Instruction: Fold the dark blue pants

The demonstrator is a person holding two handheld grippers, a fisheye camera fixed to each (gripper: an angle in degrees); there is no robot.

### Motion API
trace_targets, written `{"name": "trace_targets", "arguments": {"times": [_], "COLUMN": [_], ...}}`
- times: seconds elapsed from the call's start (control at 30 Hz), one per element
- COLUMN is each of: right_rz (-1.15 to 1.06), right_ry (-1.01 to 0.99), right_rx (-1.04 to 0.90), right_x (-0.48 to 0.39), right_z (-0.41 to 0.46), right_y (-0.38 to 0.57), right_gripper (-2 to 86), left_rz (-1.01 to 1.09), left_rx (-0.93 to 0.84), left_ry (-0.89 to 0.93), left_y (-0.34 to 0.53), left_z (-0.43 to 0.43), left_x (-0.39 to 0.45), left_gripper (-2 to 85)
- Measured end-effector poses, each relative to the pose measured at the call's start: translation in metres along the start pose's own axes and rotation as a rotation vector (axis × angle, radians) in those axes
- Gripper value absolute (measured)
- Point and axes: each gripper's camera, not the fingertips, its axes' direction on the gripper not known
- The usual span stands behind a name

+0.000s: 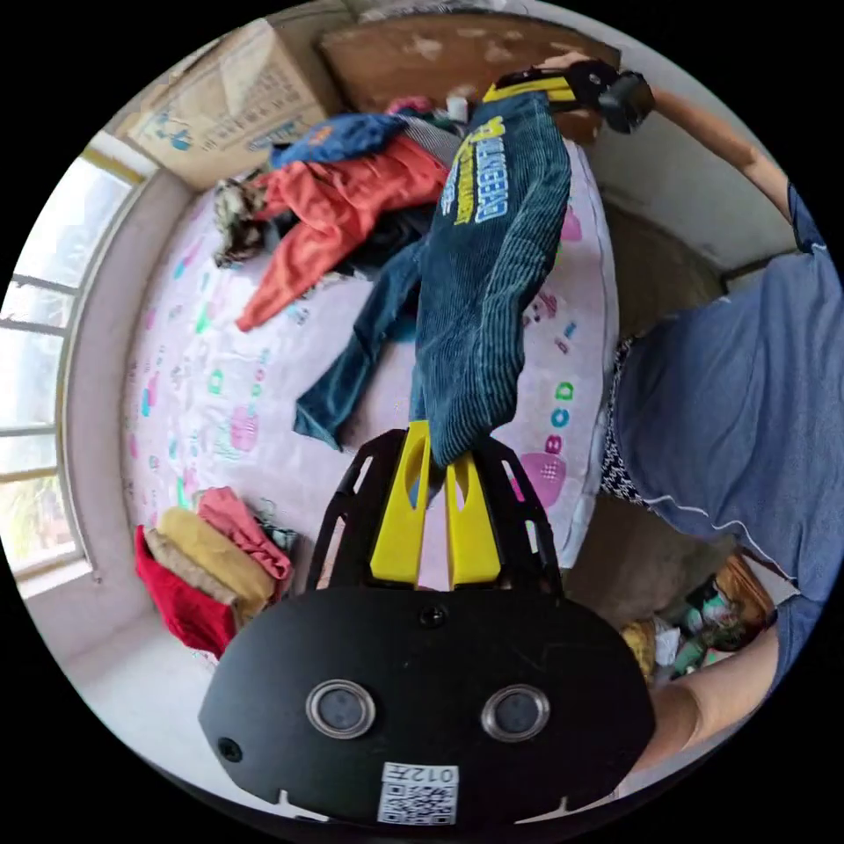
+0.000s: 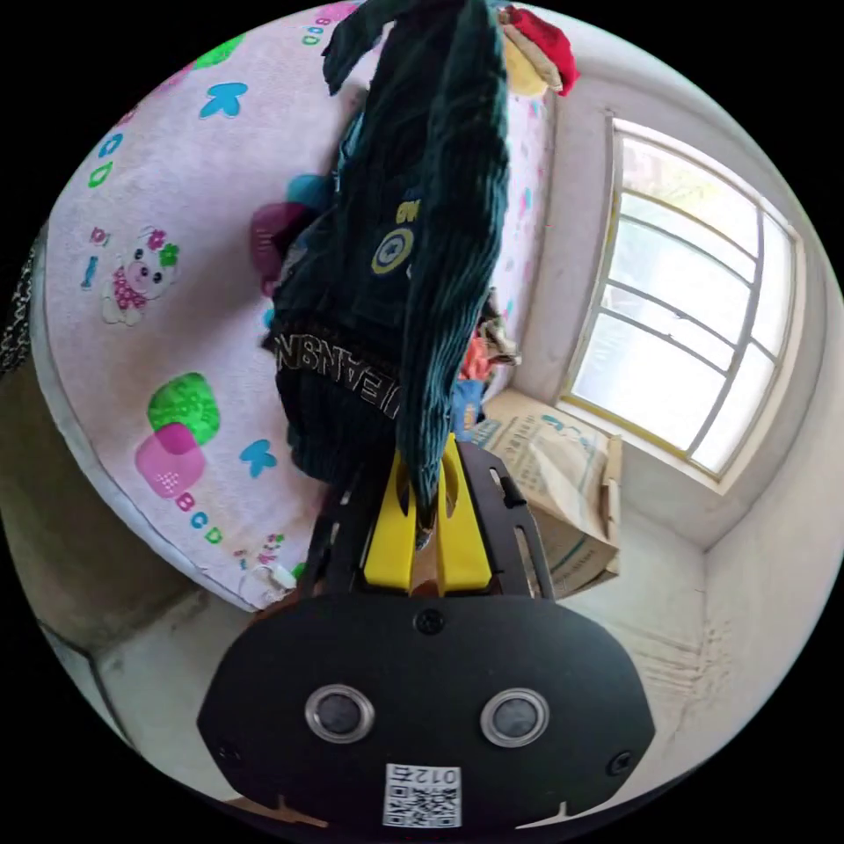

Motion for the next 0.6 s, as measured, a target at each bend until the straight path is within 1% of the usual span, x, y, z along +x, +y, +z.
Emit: {"name": "trace_targets", "arguments": {"times": [0.03,0.07,0.13,0.17,0.23,0.33,0.47,0.53,0.57,0.6], "right_rz": [-0.002,-0.004,-0.003,0.005,0.065,0.136,0.129,0.12,0.124,0.131], "right_ry": [-0.073,-0.113,-0.264,-0.288,-0.372,-0.451,-0.428,-0.408,-0.409,-0.423], "right_rx": [0.007,0.01,0.003,0.003,-0.003,0.008,0.036,0.043,0.044,0.038], "right_x": [-0.031,-0.045,-0.09,-0.099,-0.123,-0.135,-0.155,-0.171,-0.174,-0.18], "right_z": [0.015,0.021,0.042,0.047,0.063,0.074,0.076,0.075,0.075,0.076], "right_y": [0.005,0.008,0.022,0.026,0.045,0.071,0.098,0.114,0.118,0.126], "right_gripper": [2.9,3.0,3.3,3.4,3.6,3.9,4.1,4.2,4.2,4.2], "left_rz": [0.016,0.015,-0.05,-0.073,-0.15,-0.206,-0.319,-0.505,-0.577,-0.745], "left_rx": [-0.05,-0.067,-0.081,-0.075,-0.022,0.052,0.177,0.277,0.314,0.404], "left_ry": [0.096,0.146,0.314,0.351,0.54,0.699,0.833,0.824,0.818,0.823], "left_y": [-0.008,-0.01,-0.005,-0.002,0.019,0.058,0.128,0.188,0.204,0.236], "left_z": [0.042,0.06,0.117,0.129,0.164,0.188,0.203,0.213,0.217,0.226], "left_x": [0.004,0.005,0.002,0.001,-0.008,-0.021,-0.051,-0.085,-0.096,-0.12], "left_gripper": [-0.4,-0.4,-0.3,-0.2,0.1,1.1,1.9,2.3,2.5,2.8]}}
